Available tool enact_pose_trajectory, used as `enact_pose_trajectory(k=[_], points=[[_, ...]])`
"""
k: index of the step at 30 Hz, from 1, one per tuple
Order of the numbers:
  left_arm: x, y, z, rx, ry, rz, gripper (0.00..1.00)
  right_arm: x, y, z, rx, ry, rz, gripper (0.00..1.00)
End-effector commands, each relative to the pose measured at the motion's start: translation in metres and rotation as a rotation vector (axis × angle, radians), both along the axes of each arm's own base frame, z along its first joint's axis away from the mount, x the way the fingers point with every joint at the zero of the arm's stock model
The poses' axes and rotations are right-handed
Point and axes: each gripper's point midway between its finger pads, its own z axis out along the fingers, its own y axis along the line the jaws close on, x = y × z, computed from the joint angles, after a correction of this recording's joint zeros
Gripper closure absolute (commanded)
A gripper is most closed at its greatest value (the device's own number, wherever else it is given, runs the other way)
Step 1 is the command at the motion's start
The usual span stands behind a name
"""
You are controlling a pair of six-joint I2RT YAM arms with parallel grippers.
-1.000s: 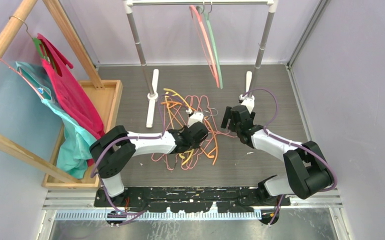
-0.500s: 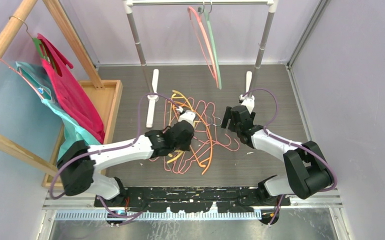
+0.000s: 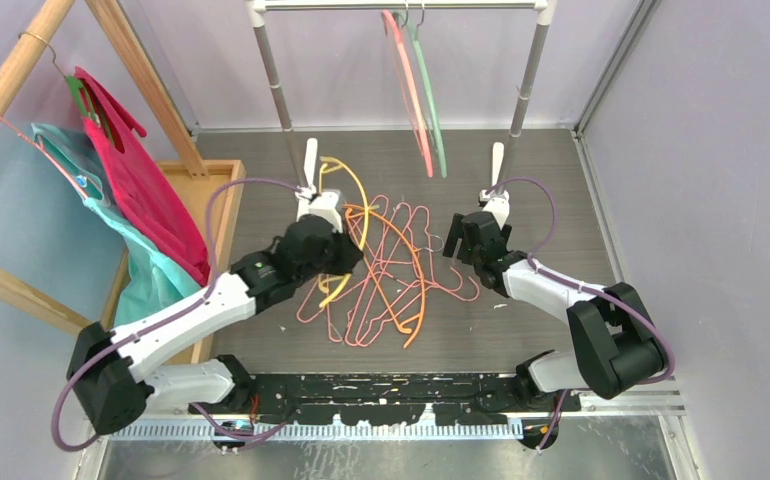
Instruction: Organize the hangers
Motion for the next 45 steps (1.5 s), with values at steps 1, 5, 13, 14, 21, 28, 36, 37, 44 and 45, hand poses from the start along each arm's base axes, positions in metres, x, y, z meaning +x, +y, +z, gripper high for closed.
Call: enact_pose_trajectory(k=[1, 5, 13, 14, 21, 28, 36, 37, 44, 45], points=[[0.023, -0.005, 0.102, -0.336, -0.202, 0.016, 1.0, 0.01, 0.003, 0.023, 0.031, -0.076, -0.02, 0.15], [0.038, 0.001, 0.161, -0.485, -0.305, 0.007, 1.0, 0.01, 0.001, 0.023, 0.028, -0.075, -0.027, 0.15], [0.042, 0.008, 0.239, -0.715, -0.432, -0.043, 1.0, 0.009, -0.002, 0.027, 0.018, -0.086, -0.039, 0.15], [0.041, 0.01, 0.246, -0.734, -0.452, -0.046, 1.0, 0.009, -0.003, 0.026, 0.016, -0.083, -0.039, 0.15], [0.036, 0.019, 0.307, -0.912, -0.563, -0.099, 1.0, 0.01, -0.002, 0.026, 0.016, -0.081, -0.039, 0.15], [0.042, 0.029, 0.354, -1.048, -0.656, -0.116, 1.0, 0.01, -0.006, 0.029, 0.004, -0.087, -0.049, 0.15], [0.065, 0.021, 0.363, -1.108, -0.626, -0.111, 1.0, 0.011, -0.005, 0.03, -0.001, -0.084, -0.048, 0.15], [0.068, 0.02, 0.363, -1.109, -0.62, -0.103, 1.0, 0.01, -0.006, 0.029, -0.003, -0.082, -0.049, 0.14], [0.089, 0.015, 0.362, -1.149, -0.587, -0.066, 1.0, 0.01, -0.007, 0.031, -0.011, -0.086, -0.05, 0.14], [0.091, 0.013, 0.363, -1.153, -0.583, -0.068, 1.0, 0.01, -0.007, 0.03, -0.012, -0.084, -0.049, 0.14]])
